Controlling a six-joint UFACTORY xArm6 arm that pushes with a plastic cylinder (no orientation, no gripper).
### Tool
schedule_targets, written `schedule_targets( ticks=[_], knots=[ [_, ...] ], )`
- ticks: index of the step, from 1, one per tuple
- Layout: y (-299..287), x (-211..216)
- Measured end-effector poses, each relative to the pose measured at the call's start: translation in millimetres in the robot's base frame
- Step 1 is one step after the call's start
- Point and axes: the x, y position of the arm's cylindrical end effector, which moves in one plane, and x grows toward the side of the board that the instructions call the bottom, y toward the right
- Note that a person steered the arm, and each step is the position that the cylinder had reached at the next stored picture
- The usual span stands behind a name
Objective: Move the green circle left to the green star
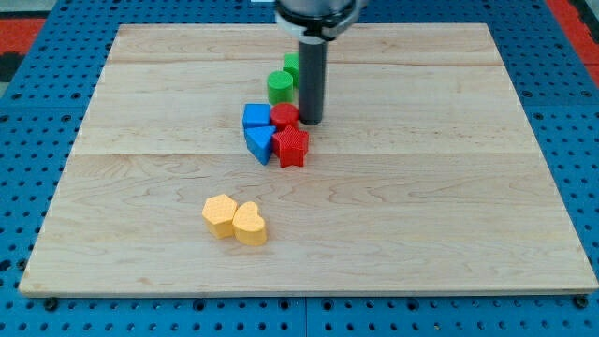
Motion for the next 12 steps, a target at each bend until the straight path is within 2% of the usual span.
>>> schedule_targets(
  ticks=[1,2,3,4,5,9,10,11,12],
  knots=[
    [5,-2],
    [34,-32],
    [28,-61],
    [-39,-52],
    [-80,-63],
    [-77,-78],
    [-70,-129],
    [-93,-161],
    [-160,-138]
  ],
)
